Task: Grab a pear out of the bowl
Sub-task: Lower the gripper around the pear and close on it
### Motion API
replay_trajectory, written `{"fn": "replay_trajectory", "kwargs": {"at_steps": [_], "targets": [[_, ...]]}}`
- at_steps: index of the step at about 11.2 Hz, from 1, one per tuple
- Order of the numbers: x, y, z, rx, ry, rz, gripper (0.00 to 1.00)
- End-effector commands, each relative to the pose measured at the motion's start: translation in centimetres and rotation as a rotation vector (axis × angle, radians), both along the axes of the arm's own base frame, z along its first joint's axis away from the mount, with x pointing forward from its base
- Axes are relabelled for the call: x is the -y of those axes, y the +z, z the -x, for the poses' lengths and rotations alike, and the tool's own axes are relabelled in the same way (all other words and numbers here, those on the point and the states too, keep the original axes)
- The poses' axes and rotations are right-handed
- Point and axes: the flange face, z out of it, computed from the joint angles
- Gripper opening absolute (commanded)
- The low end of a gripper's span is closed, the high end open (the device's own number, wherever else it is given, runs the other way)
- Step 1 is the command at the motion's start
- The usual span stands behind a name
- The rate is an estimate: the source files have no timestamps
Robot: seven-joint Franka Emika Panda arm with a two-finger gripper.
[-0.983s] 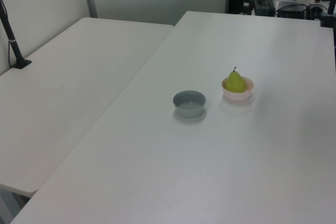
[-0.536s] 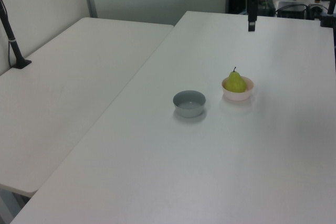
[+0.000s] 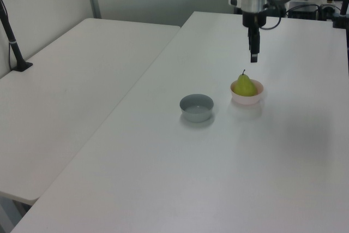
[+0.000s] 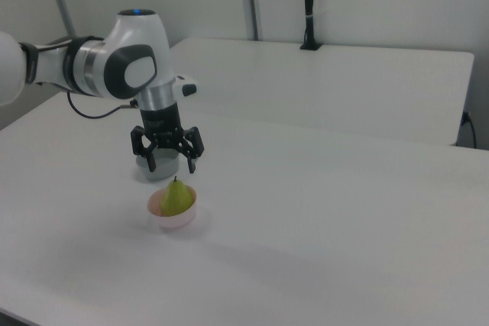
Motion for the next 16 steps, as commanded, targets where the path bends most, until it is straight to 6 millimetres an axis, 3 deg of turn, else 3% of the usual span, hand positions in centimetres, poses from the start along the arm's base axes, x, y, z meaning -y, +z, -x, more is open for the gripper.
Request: {"fn": "replay_trajectory", "kwargs": {"at_steps": [1,6,8,10,11,13,14,16], "targets": [[-1.0,-3.1,-0.2,-0.001,0.021,0.012,1.00],[-2.4,-7.5,-1.2,-0.002,0.015,0.006,1.00],[-3.0,-8.2,-1.2,-0.005,0.027,0.008,0.96],[-3.2,-8.7,-1.2,0.003,0.026,0.006,0.75],[-3.2,-8.7,-1.3,0.005,0.014,0.007,0.50],[-3.2,-8.8,-1.3,0.004,-0.014,0.008,0.17],[-3.3,-8.7,-1.2,0.006,-0.013,0.008,0.10],[-3.3,-8.5,-1.0,-0.005,-0.013,0.009,0.08]]}}
